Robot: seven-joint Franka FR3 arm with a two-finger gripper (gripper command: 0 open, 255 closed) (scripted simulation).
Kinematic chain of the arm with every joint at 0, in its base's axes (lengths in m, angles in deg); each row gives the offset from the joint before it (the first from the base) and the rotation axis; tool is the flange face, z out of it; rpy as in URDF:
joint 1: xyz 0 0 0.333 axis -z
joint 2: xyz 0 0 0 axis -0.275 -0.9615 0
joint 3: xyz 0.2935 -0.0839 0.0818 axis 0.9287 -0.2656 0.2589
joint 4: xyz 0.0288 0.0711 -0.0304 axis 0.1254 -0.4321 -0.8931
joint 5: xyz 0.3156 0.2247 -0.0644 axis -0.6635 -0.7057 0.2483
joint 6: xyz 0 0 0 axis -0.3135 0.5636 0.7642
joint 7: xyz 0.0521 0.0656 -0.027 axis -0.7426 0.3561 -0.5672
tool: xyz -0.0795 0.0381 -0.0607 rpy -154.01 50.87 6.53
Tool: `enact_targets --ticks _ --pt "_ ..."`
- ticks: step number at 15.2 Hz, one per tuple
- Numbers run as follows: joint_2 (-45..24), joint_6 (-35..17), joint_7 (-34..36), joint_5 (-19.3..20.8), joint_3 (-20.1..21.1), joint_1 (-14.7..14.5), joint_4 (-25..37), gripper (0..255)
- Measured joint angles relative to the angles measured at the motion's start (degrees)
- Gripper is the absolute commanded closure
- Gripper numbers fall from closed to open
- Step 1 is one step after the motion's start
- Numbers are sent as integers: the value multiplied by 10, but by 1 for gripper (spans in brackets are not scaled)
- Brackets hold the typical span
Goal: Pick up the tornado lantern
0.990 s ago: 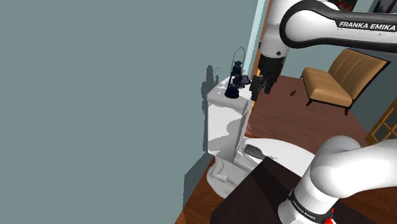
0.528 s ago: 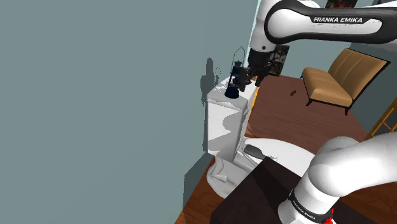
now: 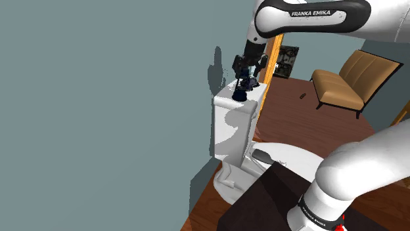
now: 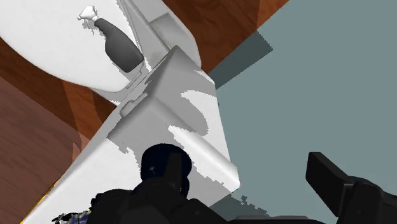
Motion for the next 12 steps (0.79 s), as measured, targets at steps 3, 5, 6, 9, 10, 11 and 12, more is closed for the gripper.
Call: enact_targets --ticks 3,5,6,9,10,11,12 --pt "-43 -21 36 10 -1 17 45 0" --pt "-71 -30 60 16 -2 27 79 0" --pt "-87 -33 76 20 0 31 98 0" --pt "-127 -42 107 31 -6 47 152 0" --pt "-142 -46 118 34 -8 52 170 0" --pt "-156 -52 129 38 -11 57 186 0" --pt "-169 -53 140 41 -13 61 205 0"
